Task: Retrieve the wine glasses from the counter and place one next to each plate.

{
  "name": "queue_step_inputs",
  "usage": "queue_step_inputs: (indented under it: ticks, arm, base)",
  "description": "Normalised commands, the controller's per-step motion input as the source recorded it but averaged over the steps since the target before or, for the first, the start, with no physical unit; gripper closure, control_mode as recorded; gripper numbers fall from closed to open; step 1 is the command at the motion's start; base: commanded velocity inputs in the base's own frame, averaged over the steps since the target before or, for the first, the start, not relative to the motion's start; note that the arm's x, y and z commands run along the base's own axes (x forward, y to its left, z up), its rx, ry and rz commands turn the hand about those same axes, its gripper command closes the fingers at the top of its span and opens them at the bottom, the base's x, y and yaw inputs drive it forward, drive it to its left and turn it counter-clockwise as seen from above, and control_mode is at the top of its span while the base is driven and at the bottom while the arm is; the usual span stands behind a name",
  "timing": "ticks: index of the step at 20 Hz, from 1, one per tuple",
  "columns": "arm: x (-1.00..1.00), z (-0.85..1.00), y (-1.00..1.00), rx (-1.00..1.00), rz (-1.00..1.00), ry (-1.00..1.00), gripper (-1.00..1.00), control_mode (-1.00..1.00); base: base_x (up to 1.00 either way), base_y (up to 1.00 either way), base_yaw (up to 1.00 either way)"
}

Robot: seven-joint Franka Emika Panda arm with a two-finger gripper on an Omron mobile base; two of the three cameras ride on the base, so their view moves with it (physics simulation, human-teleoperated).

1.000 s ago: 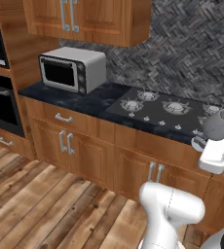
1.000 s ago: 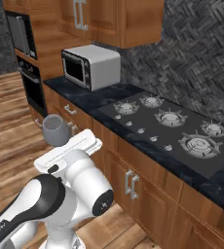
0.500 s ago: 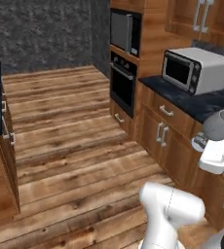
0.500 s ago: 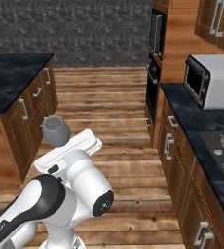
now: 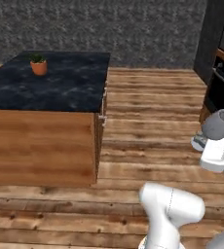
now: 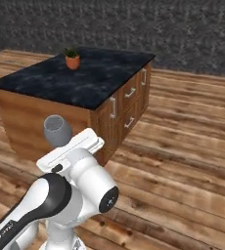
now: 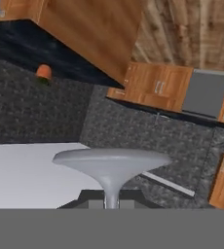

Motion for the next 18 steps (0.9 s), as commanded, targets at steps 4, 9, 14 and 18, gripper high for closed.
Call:
queue_step_inputs:
  ticks: [4, 9, 14, 18]
  arm:
    - [0.0, 0.0, 0.0, 0.0, 0.0, 0.0, 1.0, 1.0]
    - [0.0, 0.0, 0.0, 0.0, 0.0, 0.0, 1.0, 1.0]
    - [0.0, 0.0, 0.0, 0.0, 0.0, 0.0, 1.0, 1.0]
    - [0.0, 0.0, 0.0, 0.0, 0.0, 0.0, 1.0, 1.0]
  base:
    - [0.36, 1.0, 0.53]
    - [0.0, 0.65, 0.88]
    - [0.01, 0.07, 1.0]
    - [0.88, -0.09, 0.67]
